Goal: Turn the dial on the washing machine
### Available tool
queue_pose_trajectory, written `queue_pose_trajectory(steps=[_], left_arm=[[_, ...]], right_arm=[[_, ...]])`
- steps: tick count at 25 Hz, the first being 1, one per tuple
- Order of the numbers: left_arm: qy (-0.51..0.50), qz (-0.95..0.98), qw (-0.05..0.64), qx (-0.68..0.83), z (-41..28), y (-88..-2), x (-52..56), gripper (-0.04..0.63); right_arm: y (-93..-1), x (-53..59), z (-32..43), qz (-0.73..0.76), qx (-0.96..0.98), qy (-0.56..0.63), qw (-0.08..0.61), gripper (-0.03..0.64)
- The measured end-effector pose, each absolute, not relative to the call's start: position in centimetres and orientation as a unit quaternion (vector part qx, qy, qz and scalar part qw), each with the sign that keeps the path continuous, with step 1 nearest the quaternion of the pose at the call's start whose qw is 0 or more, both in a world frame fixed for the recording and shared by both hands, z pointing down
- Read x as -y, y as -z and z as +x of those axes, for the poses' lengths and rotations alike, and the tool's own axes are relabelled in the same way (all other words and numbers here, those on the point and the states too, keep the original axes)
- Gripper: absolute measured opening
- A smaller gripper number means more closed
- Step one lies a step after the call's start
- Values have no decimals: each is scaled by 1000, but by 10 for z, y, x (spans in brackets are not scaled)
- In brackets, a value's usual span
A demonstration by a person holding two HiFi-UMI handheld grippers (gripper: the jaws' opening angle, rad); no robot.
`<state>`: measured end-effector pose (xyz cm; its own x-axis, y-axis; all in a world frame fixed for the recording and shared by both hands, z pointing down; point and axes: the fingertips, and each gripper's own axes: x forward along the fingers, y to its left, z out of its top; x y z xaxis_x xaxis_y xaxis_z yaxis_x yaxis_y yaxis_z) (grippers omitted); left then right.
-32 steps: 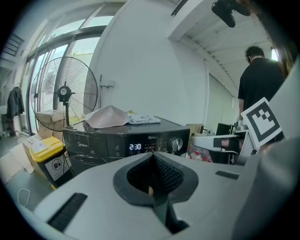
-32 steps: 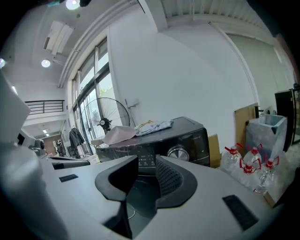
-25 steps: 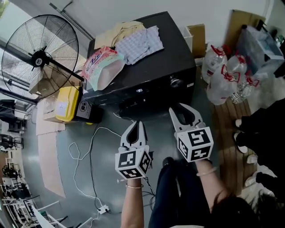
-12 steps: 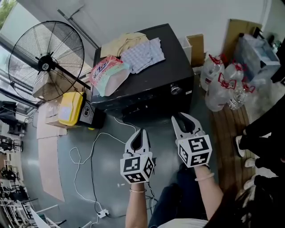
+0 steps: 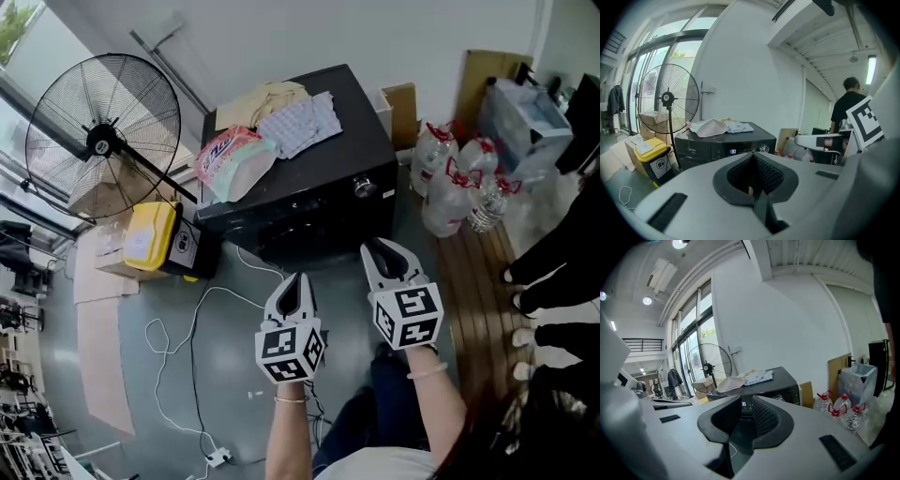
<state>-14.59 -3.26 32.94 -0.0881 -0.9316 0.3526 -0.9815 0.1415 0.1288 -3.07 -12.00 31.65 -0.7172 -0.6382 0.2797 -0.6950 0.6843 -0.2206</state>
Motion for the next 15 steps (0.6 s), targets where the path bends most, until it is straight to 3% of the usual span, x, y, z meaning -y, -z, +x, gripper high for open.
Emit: queue_pose_trajectory(steps=[15], left_arm=[[-48,667,166,724,-132,-293,-23,15]], right_arm=[[-270,60,-12,380,914,-114,87,81]])
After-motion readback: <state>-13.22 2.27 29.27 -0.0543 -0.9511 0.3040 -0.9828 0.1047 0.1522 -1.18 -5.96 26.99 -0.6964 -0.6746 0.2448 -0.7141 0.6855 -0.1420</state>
